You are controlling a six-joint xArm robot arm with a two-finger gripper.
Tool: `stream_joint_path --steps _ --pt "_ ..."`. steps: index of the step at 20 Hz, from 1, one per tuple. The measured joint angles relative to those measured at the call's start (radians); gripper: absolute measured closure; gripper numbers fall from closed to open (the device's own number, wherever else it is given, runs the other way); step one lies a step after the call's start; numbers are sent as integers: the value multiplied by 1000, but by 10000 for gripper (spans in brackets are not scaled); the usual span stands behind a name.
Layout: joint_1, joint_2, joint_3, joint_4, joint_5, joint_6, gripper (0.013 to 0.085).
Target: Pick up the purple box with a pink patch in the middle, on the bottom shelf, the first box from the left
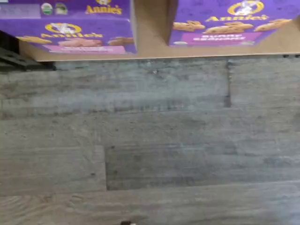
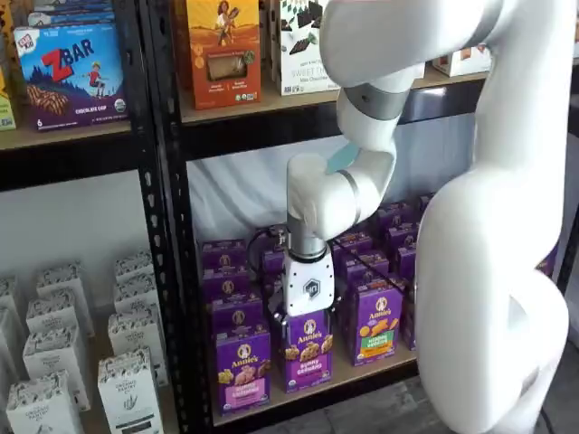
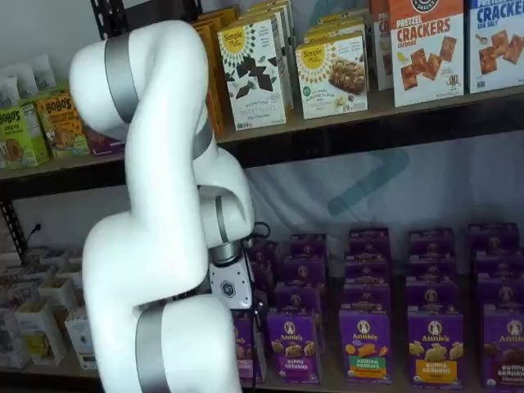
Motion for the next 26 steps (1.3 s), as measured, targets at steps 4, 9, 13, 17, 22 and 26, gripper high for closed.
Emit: stream_joint_path --steps 4,9,13,17,22,26 --pt "18 42 -21 11 -39 8 130" --pt "35 100 -50 31 -106 5 130" --pt "47 147 -85 50 -144 -1 130" --pt "61 196 -136 84 -150 -21 130" --pt "73 262 -217 152 -143 -74 130" --pt "68 300 -268 137 -131 -63 130"
